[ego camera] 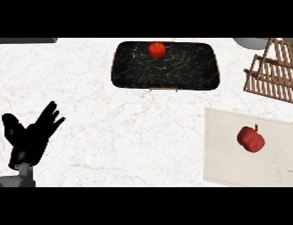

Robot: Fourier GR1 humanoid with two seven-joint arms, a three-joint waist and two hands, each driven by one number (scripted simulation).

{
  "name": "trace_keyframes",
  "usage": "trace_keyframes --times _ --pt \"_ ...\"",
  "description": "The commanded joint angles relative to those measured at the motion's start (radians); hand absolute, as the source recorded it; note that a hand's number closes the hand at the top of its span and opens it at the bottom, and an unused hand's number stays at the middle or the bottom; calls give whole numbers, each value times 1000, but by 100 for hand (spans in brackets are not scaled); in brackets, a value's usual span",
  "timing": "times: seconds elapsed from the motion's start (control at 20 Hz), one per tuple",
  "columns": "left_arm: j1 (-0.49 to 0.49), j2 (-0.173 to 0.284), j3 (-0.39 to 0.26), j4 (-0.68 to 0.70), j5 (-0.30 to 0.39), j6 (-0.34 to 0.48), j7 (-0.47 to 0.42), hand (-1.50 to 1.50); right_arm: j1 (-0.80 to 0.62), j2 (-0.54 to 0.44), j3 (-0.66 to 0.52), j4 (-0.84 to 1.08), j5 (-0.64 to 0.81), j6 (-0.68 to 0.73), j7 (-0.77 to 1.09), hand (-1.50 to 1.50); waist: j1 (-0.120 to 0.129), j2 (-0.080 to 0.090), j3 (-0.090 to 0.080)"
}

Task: Pick the lemon from the placemat and place it in the tiered shelf

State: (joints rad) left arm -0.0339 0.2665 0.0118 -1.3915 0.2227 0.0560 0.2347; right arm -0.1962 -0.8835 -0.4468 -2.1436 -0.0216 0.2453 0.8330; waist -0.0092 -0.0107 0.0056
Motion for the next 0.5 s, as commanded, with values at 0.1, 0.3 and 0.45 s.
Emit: trace_keyframes --times 0.1,0.3,0.45 --pt "18 -22 -31 -57 -14 25 105 0 -156 -116 -92 221 -62 46 23 150 21 10 -6" --pt "-20 8 6 39 2 -32 63 0 -302 -238 -102 414 -111 78 24 150 28 15 -7" --pt "-58 17 13 40 6 -41 85 0 -342 -252 -74 593 -51 71 -117 150 37 18 -6"
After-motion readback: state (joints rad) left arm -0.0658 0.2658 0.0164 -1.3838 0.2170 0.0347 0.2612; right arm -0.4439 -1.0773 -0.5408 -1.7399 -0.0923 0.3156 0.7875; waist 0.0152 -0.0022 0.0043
